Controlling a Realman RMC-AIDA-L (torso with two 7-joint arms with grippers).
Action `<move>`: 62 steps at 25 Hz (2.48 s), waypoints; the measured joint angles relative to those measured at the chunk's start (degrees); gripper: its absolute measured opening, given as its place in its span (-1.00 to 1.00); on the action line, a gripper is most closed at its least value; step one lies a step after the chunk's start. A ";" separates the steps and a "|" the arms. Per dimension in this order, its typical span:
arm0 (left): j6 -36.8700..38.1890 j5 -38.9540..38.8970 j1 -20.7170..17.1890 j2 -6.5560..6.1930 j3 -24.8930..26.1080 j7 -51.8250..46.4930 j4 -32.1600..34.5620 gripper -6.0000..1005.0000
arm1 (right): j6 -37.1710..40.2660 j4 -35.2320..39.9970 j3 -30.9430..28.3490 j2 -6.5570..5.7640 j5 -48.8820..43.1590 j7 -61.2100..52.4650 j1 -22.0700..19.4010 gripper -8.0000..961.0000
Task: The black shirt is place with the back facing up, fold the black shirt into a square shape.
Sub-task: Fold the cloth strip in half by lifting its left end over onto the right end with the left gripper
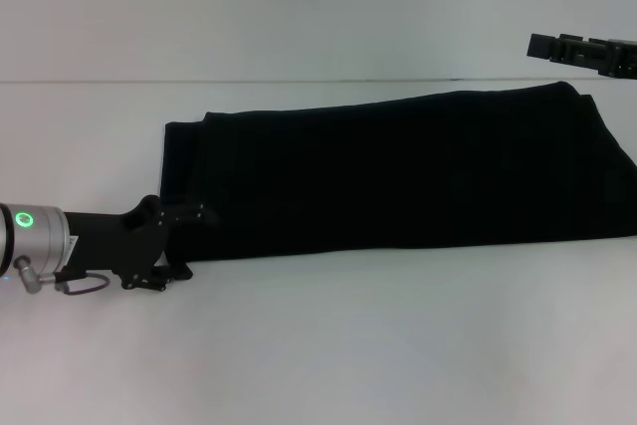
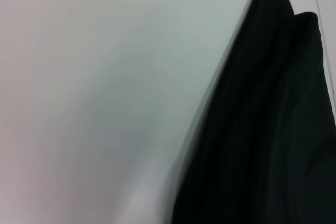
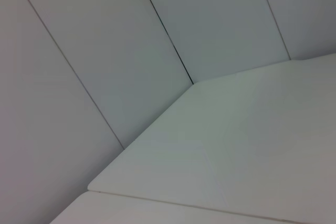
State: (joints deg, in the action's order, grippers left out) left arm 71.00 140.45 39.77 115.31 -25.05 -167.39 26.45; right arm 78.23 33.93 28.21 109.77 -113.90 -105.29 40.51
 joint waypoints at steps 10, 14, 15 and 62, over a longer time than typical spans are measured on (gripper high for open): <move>-2.25 0.00 0.49 -0.25 -0.01 1.16 0.03 0.77 | 0.00 0.00 0.00 -0.06 0.00 -0.39 0.00 0.67; -2.75 0.00 0.94 -0.32 0.00 1.90 0.25 0.77 | 0.07 0.00 0.00 -0.13 0.08 -0.44 0.00 0.67; -2.83 -0.01 1.10 -0.34 -0.01 2.09 0.25 0.77 | 0.07 0.00 0.00 -0.13 0.08 -0.44 0.00 0.67; -0.01 -0.67 -2.25 0.07 1.13 25.90 3.66 -0.80 | 0.30 -0.47 2.32 1.59 0.20 1.72 0.88 0.65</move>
State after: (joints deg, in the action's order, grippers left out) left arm 71.00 139.78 37.52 115.38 -23.91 -141.49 30.11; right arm 78.53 33.46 30.53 111.36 -113.71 -103.57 41.39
